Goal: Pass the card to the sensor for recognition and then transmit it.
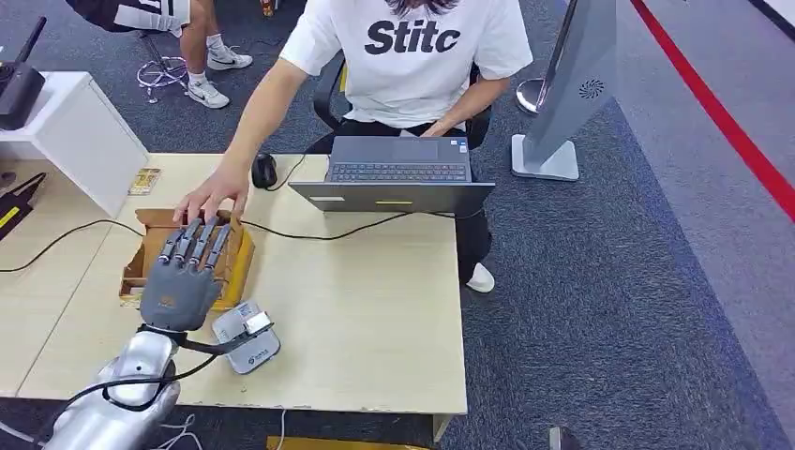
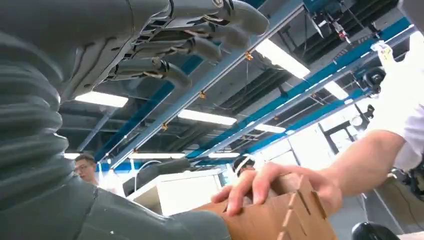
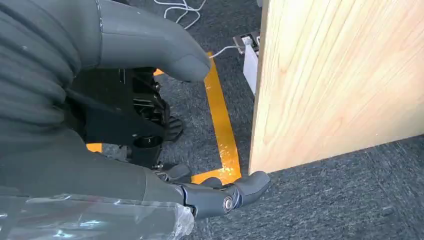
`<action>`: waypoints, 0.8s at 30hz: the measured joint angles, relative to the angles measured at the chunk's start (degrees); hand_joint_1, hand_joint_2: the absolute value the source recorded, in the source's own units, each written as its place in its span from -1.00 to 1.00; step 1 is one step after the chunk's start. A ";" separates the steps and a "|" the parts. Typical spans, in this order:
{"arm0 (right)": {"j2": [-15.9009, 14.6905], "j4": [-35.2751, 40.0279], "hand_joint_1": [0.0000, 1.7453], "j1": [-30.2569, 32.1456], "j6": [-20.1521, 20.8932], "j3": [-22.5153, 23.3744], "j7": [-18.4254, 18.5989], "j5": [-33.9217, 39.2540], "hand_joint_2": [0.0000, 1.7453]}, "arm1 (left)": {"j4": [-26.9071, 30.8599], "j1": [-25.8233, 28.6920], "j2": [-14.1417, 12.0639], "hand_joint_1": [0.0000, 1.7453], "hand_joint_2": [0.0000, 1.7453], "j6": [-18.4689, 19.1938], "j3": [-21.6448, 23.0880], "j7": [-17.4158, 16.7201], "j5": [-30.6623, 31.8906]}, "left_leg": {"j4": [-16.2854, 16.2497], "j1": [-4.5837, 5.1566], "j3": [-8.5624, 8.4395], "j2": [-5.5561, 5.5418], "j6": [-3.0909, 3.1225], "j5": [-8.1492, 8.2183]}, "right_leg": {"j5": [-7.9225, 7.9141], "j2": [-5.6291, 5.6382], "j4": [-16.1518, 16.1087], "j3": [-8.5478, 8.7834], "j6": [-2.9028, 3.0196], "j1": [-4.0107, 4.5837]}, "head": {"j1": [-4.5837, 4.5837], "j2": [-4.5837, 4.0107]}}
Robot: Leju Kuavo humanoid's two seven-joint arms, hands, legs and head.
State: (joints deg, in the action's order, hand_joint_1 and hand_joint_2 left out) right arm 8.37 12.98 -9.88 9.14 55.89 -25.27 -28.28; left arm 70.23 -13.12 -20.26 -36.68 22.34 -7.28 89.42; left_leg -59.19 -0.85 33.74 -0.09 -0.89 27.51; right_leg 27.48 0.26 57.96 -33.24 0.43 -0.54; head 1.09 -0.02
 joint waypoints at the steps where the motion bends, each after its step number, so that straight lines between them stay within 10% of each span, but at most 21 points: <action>1: 0.00 0.00 -1.00 0.00 -0.02 0.00 0.00 0.00 1.00 | -0.20 0.00 0.00 -1.00 1.00 -0.07 0.26 0.02 0.00 | 0.00 0.00 0.00 0.00 0.00 0.00 | 0.00 0.00 0.00 0.00 0.00 0.00 | 0.00 0.00; 24: 0.00 0.00 -1.00 0.54 0.57 1.36 -0.66 1.07 1.00 | -8.09 3.35 -2.56 -1.00 1.00 -2.91 5.18 -3.69 0.00 | 0.01 -0.01 0.02 0.00 0.00 0.00 | 0.01 -0.02 0.00 0.00 0.00 0.00 | 0.00 0.00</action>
State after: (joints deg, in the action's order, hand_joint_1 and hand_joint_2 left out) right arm 8.37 12.98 -9.34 9.70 57.24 -25.92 -27.21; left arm 62.14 -9.77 -22.82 -39.58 27.52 -10.97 89.42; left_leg -59.18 -0.86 33.76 -0.09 -0.90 27.52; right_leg 27.48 0.24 57.96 -33.24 0.43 -0.54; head 1.09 -0.02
